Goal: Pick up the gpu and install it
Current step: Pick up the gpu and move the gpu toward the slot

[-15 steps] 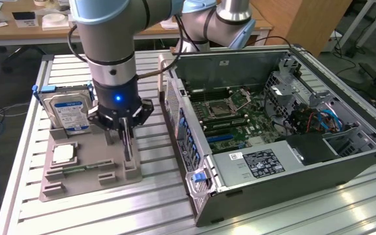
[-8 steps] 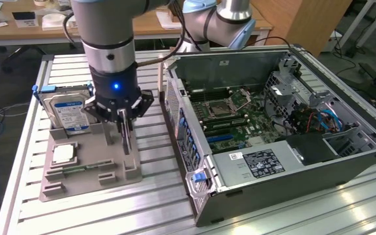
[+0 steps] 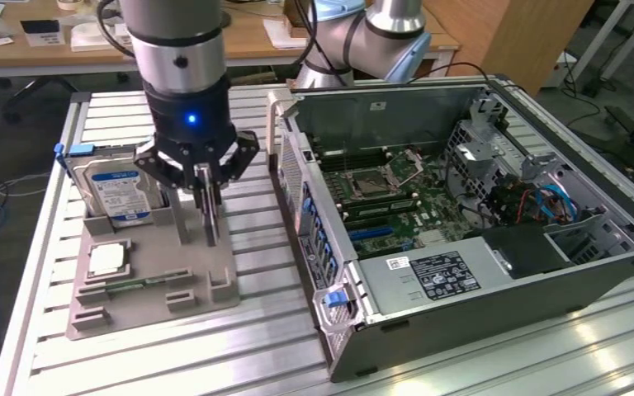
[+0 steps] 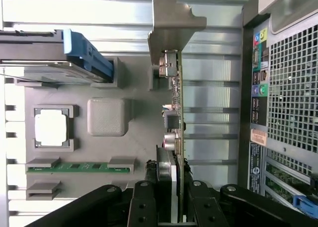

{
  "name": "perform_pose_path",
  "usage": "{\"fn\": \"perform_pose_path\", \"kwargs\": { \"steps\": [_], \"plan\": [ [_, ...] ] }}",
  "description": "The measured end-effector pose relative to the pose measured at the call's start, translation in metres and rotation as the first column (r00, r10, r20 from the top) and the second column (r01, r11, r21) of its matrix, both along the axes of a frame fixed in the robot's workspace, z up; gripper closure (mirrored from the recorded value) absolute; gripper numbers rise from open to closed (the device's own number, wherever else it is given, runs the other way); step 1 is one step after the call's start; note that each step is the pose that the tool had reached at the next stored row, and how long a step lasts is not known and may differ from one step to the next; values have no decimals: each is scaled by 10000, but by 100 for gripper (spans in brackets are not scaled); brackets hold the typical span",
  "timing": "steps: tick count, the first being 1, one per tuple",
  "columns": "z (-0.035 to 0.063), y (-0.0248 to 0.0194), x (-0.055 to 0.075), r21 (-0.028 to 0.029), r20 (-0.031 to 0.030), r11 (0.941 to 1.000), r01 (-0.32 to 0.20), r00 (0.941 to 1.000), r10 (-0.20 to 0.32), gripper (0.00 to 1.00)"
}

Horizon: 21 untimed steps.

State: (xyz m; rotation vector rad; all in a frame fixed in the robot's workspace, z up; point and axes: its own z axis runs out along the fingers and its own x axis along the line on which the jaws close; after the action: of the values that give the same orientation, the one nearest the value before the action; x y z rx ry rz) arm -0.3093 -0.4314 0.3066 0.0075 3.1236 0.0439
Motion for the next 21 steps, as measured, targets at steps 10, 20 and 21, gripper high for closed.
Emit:
{"fn": "perform_pose_path", "kwargs": {
  "steps": [10,20,21],
  "plan": [
    [429,0,0,3,-12,10000,0,10000,0,72],
    [785,0,0,3,-27,10000,0,10000,0,72],
    [822,0,0,3,-29,10000,0,10000,0,72]
  ]
}}
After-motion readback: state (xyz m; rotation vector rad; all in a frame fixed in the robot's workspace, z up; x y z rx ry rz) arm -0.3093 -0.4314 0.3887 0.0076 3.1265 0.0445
